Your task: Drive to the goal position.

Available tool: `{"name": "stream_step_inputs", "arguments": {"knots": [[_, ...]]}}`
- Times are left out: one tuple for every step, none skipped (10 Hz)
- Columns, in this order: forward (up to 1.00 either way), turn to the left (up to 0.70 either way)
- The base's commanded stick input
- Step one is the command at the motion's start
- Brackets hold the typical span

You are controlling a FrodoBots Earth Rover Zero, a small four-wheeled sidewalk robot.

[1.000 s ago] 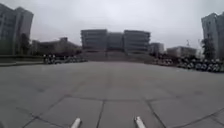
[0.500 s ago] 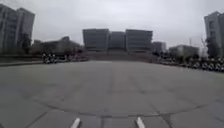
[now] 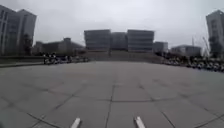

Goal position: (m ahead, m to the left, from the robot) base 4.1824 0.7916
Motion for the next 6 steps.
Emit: {"name": "stream_step_inputs", "arguments": {"knots": [[0.16, 0.0], [0.24, 0.0], [0.32, 0.0], [0.41, 0.0], [0.49, 0.0], [0.57, 0.0]]}}
